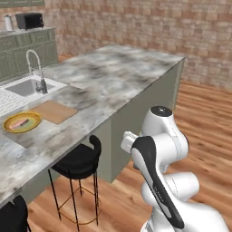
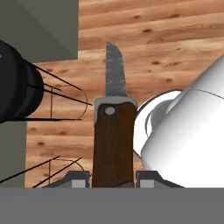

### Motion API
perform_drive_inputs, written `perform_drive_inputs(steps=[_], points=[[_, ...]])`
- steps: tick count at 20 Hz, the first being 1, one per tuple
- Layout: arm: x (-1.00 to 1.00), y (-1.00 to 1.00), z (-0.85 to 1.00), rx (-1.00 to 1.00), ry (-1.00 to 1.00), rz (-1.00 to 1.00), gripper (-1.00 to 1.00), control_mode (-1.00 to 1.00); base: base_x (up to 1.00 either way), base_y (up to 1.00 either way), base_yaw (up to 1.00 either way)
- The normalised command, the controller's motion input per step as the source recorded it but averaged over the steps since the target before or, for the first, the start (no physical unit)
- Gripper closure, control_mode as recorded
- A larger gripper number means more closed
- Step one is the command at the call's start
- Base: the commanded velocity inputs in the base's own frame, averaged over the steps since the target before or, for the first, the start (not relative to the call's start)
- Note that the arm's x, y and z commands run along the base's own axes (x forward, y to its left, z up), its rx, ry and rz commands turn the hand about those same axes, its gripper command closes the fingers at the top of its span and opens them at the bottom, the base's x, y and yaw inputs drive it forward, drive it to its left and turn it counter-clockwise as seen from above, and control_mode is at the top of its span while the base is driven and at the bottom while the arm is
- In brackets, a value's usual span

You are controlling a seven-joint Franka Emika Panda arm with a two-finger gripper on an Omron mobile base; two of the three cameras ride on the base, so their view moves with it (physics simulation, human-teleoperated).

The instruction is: Pick up the knife from the drawer and place it on the cutting board. Then place the meat from the plate to the cutting board.

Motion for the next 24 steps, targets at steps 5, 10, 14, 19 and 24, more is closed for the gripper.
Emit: perform_drive_inputs(steps=[5,10,14,19,24], points=[[0.0,0.0,0.0,0.0,0.0,0.0,1.0,1.0,0.42,-0.48,0.34],[0.0,0.0,0.0,0.0,0.0,0.0,1.0,1.0,0.44,-0.5,0.35],[0.0,0.0,0.0,0.0,0.0,0.0,1.0,1.0,0.46,-0.34,0.33],[0.0,0.0,0.0,0.0,0.0,0.0,1.0,1.0,0.58,-0.11,0.29],[0.0,0.0,0.0,0.0,0.0,0.0,1.0,1.0,0.58,0.0,0.24]])
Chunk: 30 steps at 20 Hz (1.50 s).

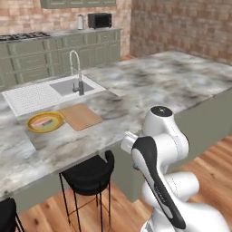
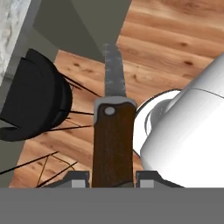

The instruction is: Pick up the knife from the drawer and place it on the cutting board. Then place the meat from the plate to the cutting board.

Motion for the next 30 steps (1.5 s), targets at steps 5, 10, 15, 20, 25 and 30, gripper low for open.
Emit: perform_drive_inputs(steps=[5,10,15,20,25,30], points=[[0.0,0.0,0.0,0.0,0.0,0.0,1.0,1.0,0.45,-0.06,0.22],[0.0,0.0,0.0,0.0,0.0,0.0,1.0,1.0,0.41,-0.18,0.22],[0.0,0.0,0.0,0.0,0.0,0.0,1.0,1.0,0.49,-0.19,0.18],[0.0,0.0,0.0,0.0,0.0,0.0,1.0,1.0,0.49,-0.18,0.18],[0.0,0.0,0.0,0.0,0.0,0.0,1.0,1.0,0.35,-0.19,0.17],[0.0,0.0,0.0,0.0,0.0,0.0,1.0,1.0,0.19,-0.2,0.15]])
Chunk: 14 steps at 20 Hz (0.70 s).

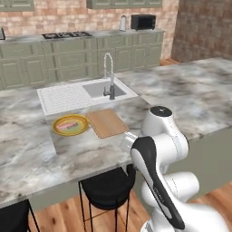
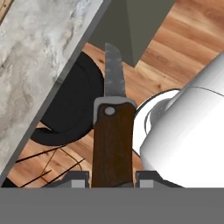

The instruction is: Pick up the knife from the drawer and place it on the cutting board. Then place the meat from the plate to the cutting board.

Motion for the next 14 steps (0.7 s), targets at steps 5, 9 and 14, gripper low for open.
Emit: perform_drive_inputs(steps=[5,9,14], points=[[0.0,0.0,0.0,0.0,0.0,0.0,1.0,1.0,0.41,-0.23,0.17],[0.0,0.0,0.0,0.0,0.0,0.0,1.0,1.0,0.52,-0.29,0.2],[0.0,0.0,0.0,0.0,0.0,0.0,1.0,1.0,0.53,-0.32,0.19]])
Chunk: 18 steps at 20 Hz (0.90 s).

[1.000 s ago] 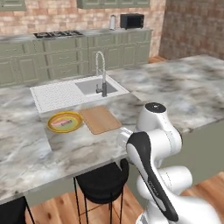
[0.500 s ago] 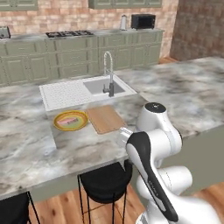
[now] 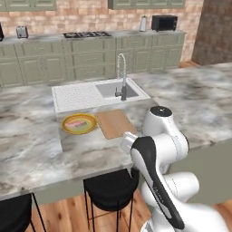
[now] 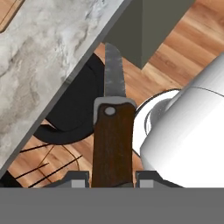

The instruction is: Pick up the knife from the drawer and place it on the cutting board. Then place the meat from the plate to the cutting board.

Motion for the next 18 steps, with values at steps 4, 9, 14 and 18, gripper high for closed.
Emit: perform_drive_inputs(steps=[4,9,14,18], points=[[0.0,0.0,0.0,0.0,0.0,0.0,1.0,1.0,0.48,-0.35,0.18],[0.0,0.0,0.0,0.0,0.0,0.0,1.0,1.0,0.37,-0.23,0.16],[0.0,0.0,0.0,0.0,0.0,0.0,1.0,1.0,0.11,-0.02,0.03],[0.0,0.0,0.0,0.0,0.0,0.0,1.0,1.0,0.03,0.0,0.0]])
